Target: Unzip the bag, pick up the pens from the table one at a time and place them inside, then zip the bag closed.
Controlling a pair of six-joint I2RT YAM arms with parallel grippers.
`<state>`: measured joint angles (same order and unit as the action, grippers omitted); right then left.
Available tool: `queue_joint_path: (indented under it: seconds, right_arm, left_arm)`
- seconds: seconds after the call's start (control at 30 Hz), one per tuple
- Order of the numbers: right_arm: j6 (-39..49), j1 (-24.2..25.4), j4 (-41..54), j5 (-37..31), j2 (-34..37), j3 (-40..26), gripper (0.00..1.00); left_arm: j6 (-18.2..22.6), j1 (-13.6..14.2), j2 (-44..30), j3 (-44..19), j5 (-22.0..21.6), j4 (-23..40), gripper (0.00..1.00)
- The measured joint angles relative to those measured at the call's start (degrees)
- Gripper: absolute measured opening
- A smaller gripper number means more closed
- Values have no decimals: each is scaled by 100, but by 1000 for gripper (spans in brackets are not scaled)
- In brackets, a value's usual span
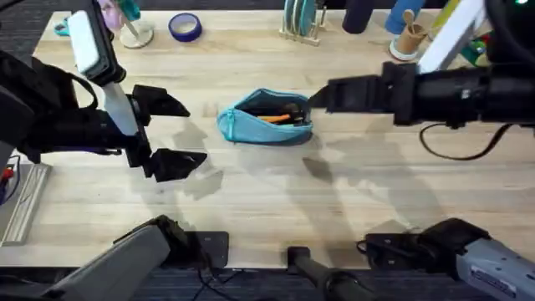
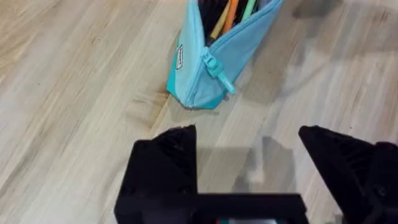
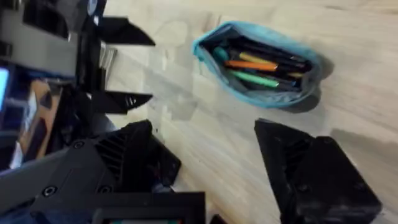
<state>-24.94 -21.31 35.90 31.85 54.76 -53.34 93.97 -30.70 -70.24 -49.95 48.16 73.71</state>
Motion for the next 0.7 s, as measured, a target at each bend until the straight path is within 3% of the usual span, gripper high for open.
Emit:
queue_joint_path:
  seconds: [0.47, 0.7]
  right_arm:
    - [-510, -1945, -251, -1654, 54, -2, 998]
    - [-623, -2158, -310, -2075, 334, -7, 998]
  left_arm:
    - [17, 0, 0, 0, 0, 1, 993]
    - [16, 0, 0, 0, 0, 0, 993]
